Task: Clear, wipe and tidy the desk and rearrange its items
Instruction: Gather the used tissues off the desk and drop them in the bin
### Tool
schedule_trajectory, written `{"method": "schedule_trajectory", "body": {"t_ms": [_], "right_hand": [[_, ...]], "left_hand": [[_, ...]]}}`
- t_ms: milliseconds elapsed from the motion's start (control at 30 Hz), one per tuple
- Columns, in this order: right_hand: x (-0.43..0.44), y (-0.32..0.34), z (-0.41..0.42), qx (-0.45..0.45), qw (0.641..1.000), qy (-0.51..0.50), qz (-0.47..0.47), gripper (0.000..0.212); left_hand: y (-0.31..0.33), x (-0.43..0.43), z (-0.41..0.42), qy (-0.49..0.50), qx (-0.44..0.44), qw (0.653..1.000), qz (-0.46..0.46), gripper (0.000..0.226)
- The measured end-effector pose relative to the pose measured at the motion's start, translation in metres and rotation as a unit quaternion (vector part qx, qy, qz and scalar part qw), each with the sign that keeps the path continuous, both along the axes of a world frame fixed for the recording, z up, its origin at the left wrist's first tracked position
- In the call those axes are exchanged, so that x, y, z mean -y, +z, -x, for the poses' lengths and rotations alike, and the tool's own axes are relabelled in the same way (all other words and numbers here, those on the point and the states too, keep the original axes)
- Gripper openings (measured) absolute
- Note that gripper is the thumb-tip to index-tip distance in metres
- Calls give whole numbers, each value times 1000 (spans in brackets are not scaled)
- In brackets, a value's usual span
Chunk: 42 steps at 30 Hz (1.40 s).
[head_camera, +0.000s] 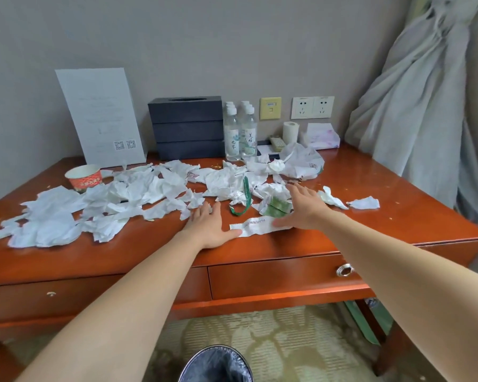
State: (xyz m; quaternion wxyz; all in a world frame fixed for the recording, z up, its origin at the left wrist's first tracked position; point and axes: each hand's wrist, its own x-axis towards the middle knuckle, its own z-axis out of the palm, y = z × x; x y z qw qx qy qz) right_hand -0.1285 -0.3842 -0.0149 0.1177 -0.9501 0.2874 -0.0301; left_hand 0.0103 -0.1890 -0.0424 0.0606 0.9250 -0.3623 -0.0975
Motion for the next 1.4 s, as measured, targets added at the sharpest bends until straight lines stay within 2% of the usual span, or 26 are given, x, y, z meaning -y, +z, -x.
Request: {"method": "schedule_trajectory", "body": {"t_ms": [67,133,200,300,333,400,467,533,600,767,1033,1400], "right_hand": [[7,-3,-12,-39,999,7,0,124],[11,-7,-20,-63,998,18,5,125],[14,-8,-26,-68,997,33,9,119],[19,-12,-36,-30,999,39,-13,114],[22,-13,-40,-8,999,30,-31,111],[29,-14,-46,25,998,10,-48,88],[35,-14,-50,8,1000,17,-23,68],[37,-14,-52,-6,1000,23,-12,64],[39,-16,-56,21,1000,17,-6,54],[35,-23,-65,90,995,-24,40,29],[41,5,-72,221,970,-74,71,33],[17,37,-56,286,954,-75,42,32]], "left_hand": [[-1,6,-12,-14,19,1000,-7,104],[0,12,-24,-28,29,999,-13,100],[3,20,-35,-44,30,999,1,88],[11,35,-49,-77,52,994,59,64],[13,41,-52,-88,54,992,74,60],[15,52,-56,-100,43,991,83,59],[14,61,-63,-95,28,993,70,59],[13,68,-69,-87,28,995,46,55],[10,72,-74,-78,56,994,46,50],[5,70,-82,-48,125,985,110,41],[34,57,-94,-28,166,966,196,41],[70,18,-76,-2,194,960,202,37]]}}
